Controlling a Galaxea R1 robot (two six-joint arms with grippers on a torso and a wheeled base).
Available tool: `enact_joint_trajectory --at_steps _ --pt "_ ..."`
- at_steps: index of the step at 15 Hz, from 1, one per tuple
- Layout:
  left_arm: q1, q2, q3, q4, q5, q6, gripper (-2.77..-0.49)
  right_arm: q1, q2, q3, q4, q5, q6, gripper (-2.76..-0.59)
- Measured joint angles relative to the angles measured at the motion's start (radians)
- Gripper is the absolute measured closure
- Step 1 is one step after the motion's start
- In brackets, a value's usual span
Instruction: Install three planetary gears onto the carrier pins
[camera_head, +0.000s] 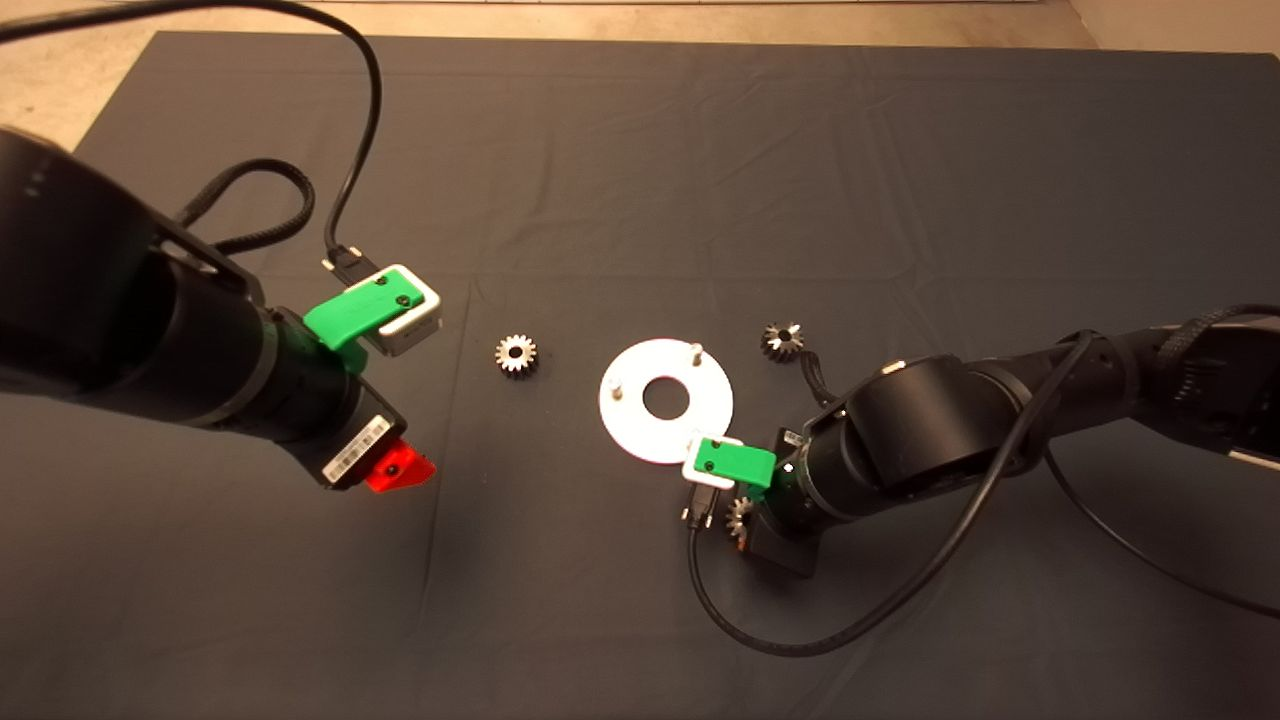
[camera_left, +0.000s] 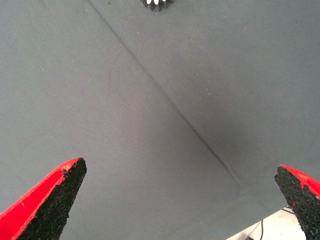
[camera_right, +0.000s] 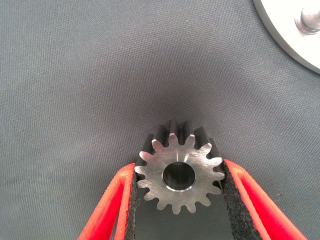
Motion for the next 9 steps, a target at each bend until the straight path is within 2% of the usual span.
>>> enact_joint_trajectory --at_steps 4,6,7,9 --pt "0.0 0.0 0.0 0.0 0.0 0.0 -2.77 0.006 0.018 -0.02 0.007 -0.013 0.0 -1.02" --pt "0.0 0.0 0.0 0.0 0.0 0.0 -2.77 0.009 0.023 -0.027 0.012 -0.014 0.0 -1.02" --pt "0.0 0.0 0.0 0.0 0.0 0.0 -2.77 0.013 0.027 -0.032 0.016 -0.013 0.0 -1.02" --pt "0.0 0.001 0.0 0.0 0.0 0.0 -2.77 0.026 0.036 -0.05 0.011 0.001 0.0 -1.02"
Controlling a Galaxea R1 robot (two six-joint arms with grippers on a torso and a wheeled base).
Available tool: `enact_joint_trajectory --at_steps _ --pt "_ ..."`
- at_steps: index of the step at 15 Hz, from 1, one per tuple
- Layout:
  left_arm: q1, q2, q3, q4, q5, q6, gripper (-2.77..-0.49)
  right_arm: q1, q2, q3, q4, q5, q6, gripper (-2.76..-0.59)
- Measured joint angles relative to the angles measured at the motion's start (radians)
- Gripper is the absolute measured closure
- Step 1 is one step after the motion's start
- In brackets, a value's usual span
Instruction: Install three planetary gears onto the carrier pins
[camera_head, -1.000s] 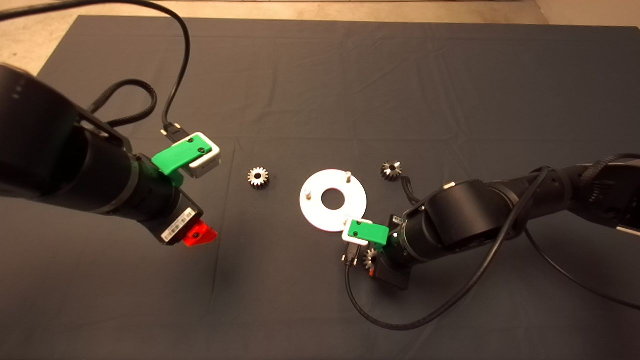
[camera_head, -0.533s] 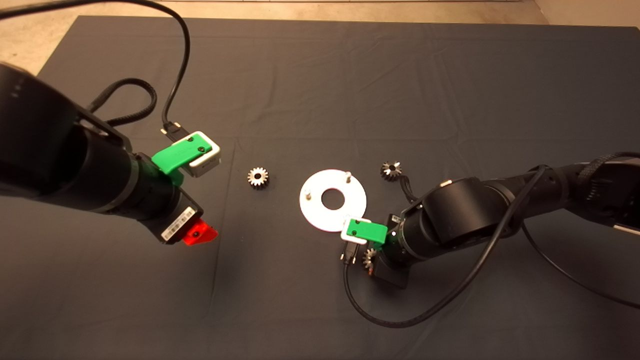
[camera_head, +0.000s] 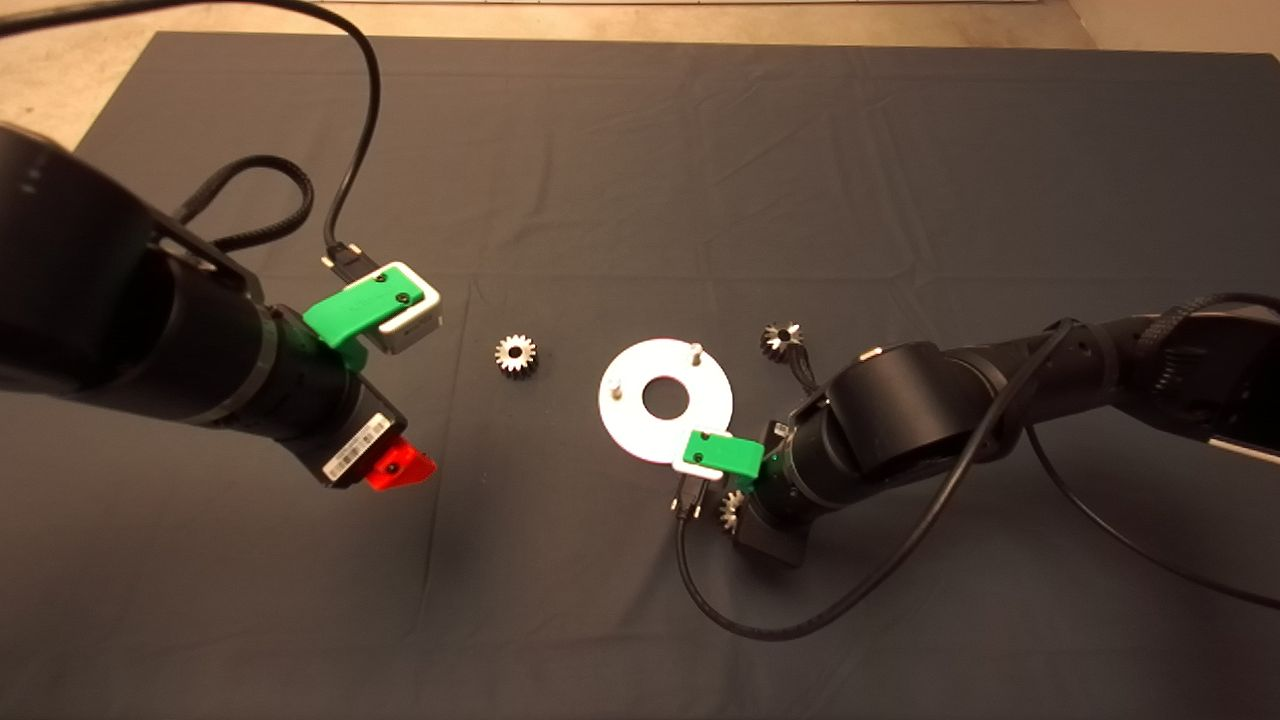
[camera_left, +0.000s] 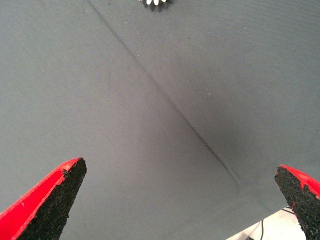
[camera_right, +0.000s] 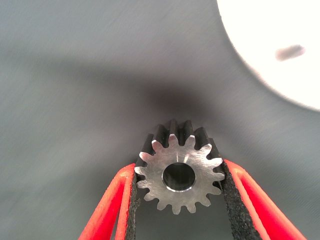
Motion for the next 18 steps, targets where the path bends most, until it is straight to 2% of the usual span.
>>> enact_joint_trajectory --at_steps 2,6,9,13,18 --pt "0.0 0.0 0.0 0.0 0.0 0.0 -2.77 0.013 0.002 -0.016 -0.004 0.002 0.0 -1.02" --pt "0.0 0.0 0.0 0.0 0.0 0.0 -2.77 0.017 0.003 -0.016 -0.005 0.001 0.0 -1.02" --pt "0.0 0.002 0.0 0.0 0.0 0.0 -2.77 0.03 0.003 -0.017 -0.005 0.001 0.0 -1.02" --pt "0.0 0.002 0.0 0.0 0.0 0.0 -2.77 0.071 0.003 -0.017 -0.002 0.0 0.0 -1.02" --pt "0.0 0.002 0.0 0.0 0.0 0.0 -2.77 0.117 0.006 -0.017 0.02 0.0 0.0 -1.01"
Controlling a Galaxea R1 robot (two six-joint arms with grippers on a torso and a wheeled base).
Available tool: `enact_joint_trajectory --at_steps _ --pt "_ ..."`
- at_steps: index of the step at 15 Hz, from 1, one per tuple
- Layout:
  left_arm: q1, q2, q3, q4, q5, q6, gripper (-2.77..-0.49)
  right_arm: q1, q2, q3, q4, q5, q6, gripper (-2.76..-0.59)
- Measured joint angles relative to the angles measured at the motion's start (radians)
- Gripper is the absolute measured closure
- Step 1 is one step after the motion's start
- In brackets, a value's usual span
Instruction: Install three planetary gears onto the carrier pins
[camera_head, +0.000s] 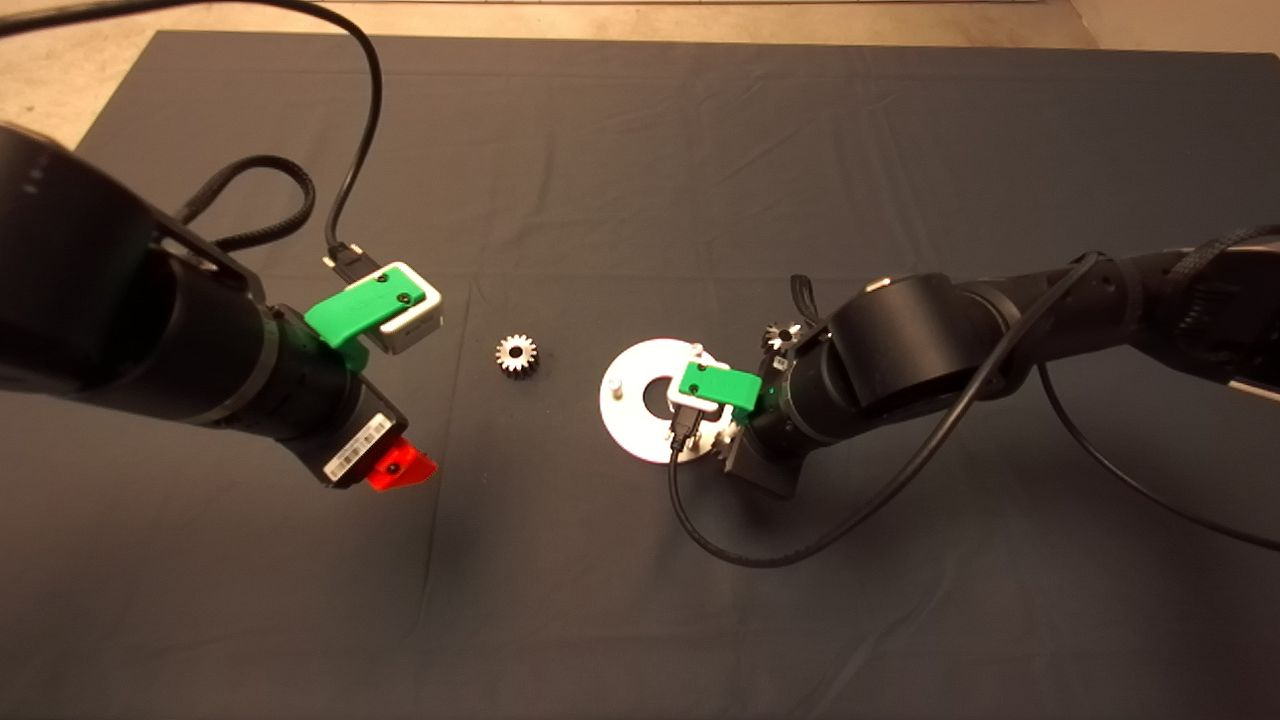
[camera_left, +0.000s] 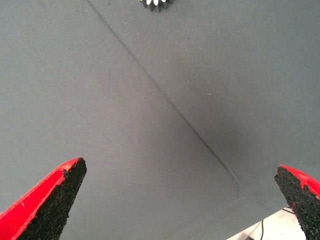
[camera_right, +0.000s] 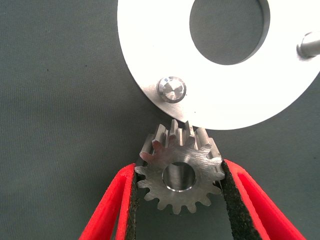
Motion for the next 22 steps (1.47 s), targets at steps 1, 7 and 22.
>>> enact_joint_trajectory --at_steps 1,7,22 --pt "0.0 0.0 0.0 0.0 0.0 0.0 -2.77 0.008 0.004 0.0 0.011 0.0 0.0 -1.02" --pt "0.0 0.0 0.0 0.0 0.0 0.0 -2.77 0.058 0.028 0.001 0.068 0.0 0.0 -1.02" --pt "0.0 0.003 0.0 0.0 0.0 0.0 -2.77 0.064 0.089 -0.045 0.082 0.0 0.007 -1.01"
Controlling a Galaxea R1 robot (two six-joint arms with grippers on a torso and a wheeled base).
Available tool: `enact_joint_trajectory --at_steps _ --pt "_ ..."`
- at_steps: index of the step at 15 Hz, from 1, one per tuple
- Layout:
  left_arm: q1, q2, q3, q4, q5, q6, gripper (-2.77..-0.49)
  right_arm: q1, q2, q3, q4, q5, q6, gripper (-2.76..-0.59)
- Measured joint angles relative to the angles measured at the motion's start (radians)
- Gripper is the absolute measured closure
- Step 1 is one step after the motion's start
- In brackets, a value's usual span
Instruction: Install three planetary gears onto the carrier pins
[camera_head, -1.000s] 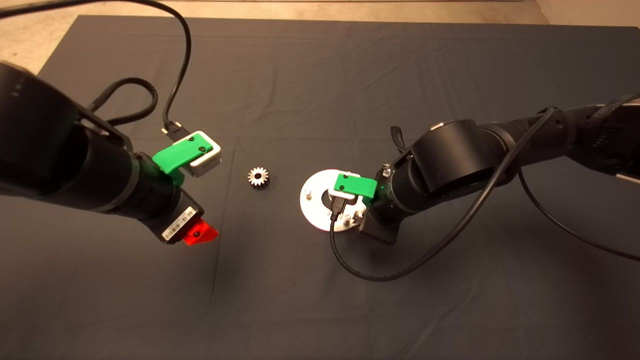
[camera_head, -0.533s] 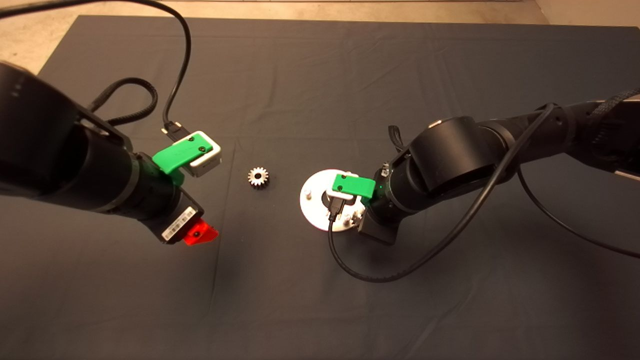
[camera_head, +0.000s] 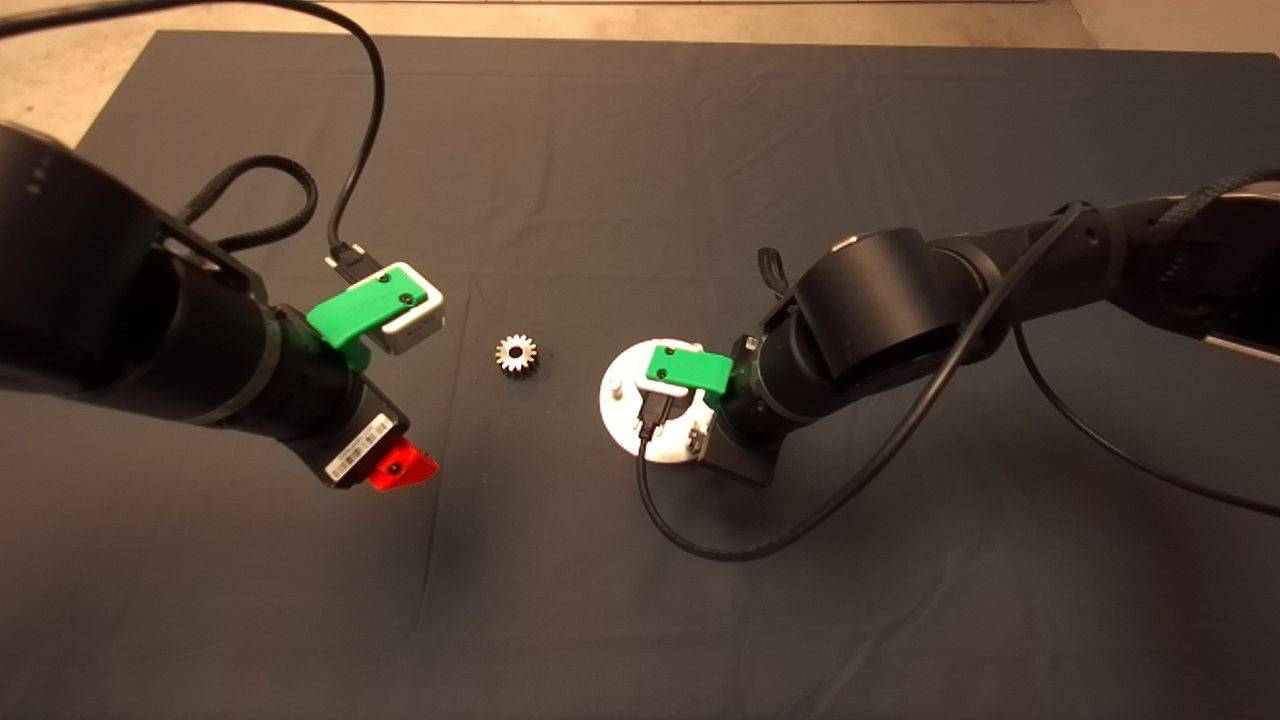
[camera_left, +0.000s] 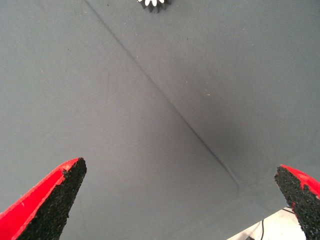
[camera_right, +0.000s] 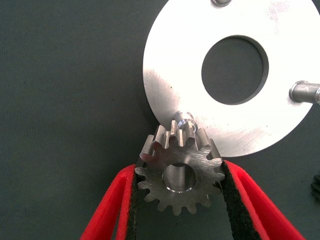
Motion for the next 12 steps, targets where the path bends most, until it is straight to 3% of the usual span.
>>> enact_joint_trajectory --at_steps 4,12 --pt "0.0 0.0 0.0 0.0 0.0 0.0 -2.77 0.0 0.027 -0.033 0.0 0.0 0.0 -1.01" --pt "-0.006 0.0 0.0 0.0 0.0 0.0 -2.77 -0.002 0.027 -0.053 -0.007 0.0 -0.001 -1.01"
